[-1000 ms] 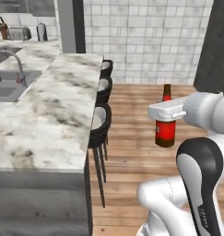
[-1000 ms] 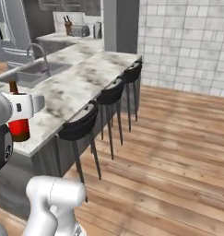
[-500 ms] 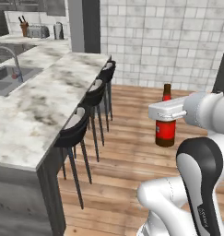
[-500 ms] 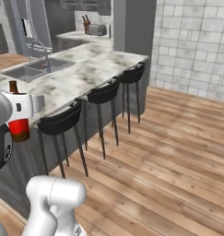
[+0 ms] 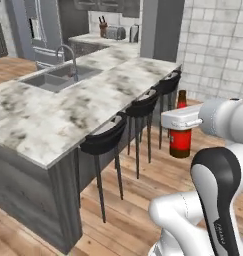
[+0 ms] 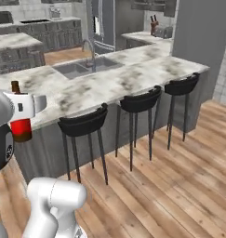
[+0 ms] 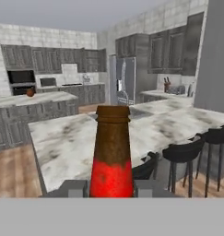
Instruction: Get the candle and the beer from the cabinet and move them to the dining counter.
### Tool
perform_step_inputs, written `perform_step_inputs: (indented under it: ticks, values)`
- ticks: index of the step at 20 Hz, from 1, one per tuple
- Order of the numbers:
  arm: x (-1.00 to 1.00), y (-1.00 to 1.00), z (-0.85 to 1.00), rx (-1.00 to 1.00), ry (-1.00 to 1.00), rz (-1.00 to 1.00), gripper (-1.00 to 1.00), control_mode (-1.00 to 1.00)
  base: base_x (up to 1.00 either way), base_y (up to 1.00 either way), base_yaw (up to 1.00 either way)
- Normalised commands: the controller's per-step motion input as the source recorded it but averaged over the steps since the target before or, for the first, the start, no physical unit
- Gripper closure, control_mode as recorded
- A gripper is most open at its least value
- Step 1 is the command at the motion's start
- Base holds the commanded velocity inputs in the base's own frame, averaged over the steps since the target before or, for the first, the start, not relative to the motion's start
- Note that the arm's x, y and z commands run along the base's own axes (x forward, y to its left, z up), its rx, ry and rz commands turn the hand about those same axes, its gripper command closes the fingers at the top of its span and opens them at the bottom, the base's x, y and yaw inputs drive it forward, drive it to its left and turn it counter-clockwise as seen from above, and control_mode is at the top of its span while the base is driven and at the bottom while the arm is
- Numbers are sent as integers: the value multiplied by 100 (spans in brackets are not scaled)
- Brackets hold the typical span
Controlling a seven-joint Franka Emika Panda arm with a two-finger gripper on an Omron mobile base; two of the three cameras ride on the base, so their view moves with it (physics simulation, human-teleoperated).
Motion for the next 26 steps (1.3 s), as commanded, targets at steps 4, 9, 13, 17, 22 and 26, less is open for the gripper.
perform_step_inputs:
  ticks: [4, 9, 13, 17, 22, 26]
  values:
    - [0, 0, 0, 0, 0, 0, 100, 100, 48, -53, 70]
    - [0, 0, 0, 0, 0, 0, 100, 100, 43, -59, 67]
    - [0, 0, 0, 0, 0, 0, 100, 100, 26, -82, 57]
    - [0, 0, 0, 0, 0, 0, 100, 100, 26, -88, 49]
    - [0, 0, 0, 0, 0, 0, 100, 100, 32, -89, 32]
    - [0, 0, 0, 0, 0, 0, 100, 100, 35, -80, 22]
